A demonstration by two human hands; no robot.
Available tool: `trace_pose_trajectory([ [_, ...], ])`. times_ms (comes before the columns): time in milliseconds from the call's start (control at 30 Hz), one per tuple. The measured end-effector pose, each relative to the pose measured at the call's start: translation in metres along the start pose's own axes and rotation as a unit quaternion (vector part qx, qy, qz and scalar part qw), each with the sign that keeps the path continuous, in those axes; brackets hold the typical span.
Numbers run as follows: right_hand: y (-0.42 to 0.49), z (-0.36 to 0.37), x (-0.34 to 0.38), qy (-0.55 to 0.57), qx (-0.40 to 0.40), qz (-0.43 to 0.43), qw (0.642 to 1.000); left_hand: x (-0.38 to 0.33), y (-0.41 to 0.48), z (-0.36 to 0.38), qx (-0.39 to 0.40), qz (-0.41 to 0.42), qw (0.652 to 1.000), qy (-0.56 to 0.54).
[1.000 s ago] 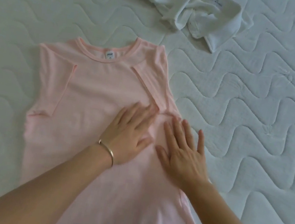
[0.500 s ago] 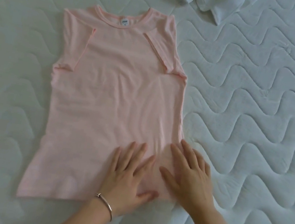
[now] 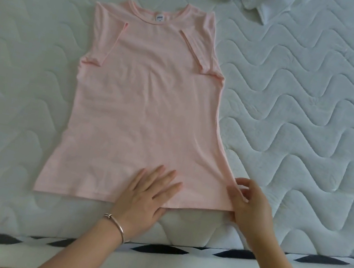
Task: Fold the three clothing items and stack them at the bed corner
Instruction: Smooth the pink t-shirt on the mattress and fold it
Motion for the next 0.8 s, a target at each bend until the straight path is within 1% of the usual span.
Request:
trace_pose_trajectory([
  [67,0.001,-0.003,-0.002,0.002,-0.005,0.007,1.0,0.006,-0.011,-0.001,0.001,-0.001,1.0,-0.015],
  [133,0.0,-0.007,-0.002,-0.049,-0.026,0.004,0.998,0.015,-0.024,-0.006,0.004,0.0,0.999,-0.04],
  [167,-0.004,-0.008,0.001,-0.076,-0.044,0.004,0.996,0.023,-0.031,-0.012,-0.008,-0.01,0.998,-0.06],
  [233,-0.012,-0.008,0.009,-0.156,-0.111,-0.02,0.981,0.052,-0.045,-0.028,-0.057,-0.066,0.991,-0.105],
  [267,-0.018,-0.007,0.016,-0.213,-0.152,-0.052,0.964,0.069,-0.05,-0.034,-0.083,-0.107,0.984,-0.113],
  [300,-0.024,0.001,0.028,-0.26,-0.175,-0.097,0.945,0.09,-0.055,-0.038,-0.103,-0.159,0.975,-0.116],
  [333,-0.028,0.017,0.043,-0.298,-0.18,-0.149,0.926,0.113,-0.059,-0.043,-0.127,-0.217,0.961,-0.115],
  [367,-0.028,0.035,0.055,-0.33,-0.167,-0.194,0.909,0.136,-0.064,-0.047,-0.154,-0.28,0.94,-0.119],
  [400,-0.026,0.054,0.064,-0.362,-0.143,-0.224,0.894,0.156,-0.069,-0.05,-0.179,-0.346,0.911,-0.134],
  [433,-0.02,0.071,0.071,-0.384,-0.112,-0.231,0.887,0.173,-0.073,-0.051,-0.192,-0.406,0.879,-0.16],
  [467,-0.014,0.083,0.073,-0.395,-0.083,-0.217,0.889,0.185,-0.076,-0.052,-0.194,-0.443,0.855,-0.188],
  [500,-0.007,0.092,0.071,-0.4,-0.052,-0.185,0.896,0.192,-0.079,-0.053,-0.194,-0.456,0.843,-0.208],
  [567,0.002,0.099,0.057,-0.403,-0.024,-0.131,0.905,0.197,-0.086,-0.056,-0.198,-0.459,0.835,-0.23],
  [600,0.003,0.099,0.052,-0.407,-0.02,-0.121,0.905,0.199,-0.091,-0.055,-0.2,-0.462,0.83,-0.241],
  [667,0.001,0.097,0.047,-0.423,-0.013,-0.122,0.898,0.201,-0.097,-0.055,-0.201,-0.468,0.821,-0.26],
  [733,-0.002,0.091,0.046,-0.439,-0.014,-0.12,0.89,0.203,-0.101,-0.053,-0.183,-0.475,0.813,-0.281],
  [800,-0.006,0.082,0.045,-0.419,-0.035,-0.107,0.901,0.205,-0.106,-0.052,-0.161,-0.474,0.815,-0.292],
])
Point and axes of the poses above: each hand's wrist, its own y-axis towards the middle knuckle, its own z-axis out of the palm, x = y × z, the point moved 8 cm from there along y, towards the middle knuckle
